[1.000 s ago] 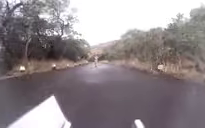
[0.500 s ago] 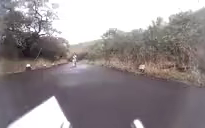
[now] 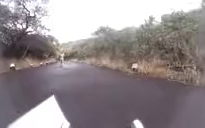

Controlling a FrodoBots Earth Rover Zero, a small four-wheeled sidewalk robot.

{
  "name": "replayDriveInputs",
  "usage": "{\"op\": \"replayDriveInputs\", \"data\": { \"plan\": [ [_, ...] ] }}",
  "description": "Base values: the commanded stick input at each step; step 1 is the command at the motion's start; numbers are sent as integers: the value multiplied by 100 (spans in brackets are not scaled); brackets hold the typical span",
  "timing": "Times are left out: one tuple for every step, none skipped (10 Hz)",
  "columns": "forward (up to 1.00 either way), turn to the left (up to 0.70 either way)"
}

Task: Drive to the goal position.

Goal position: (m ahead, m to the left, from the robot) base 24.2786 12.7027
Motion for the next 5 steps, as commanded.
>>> {"op": "replayDriveInputs", "data": {
  "plan": [
    [100,0],
    [100,0],
    [100,0],
    [100,0],
    [100,9]
  ]
}}
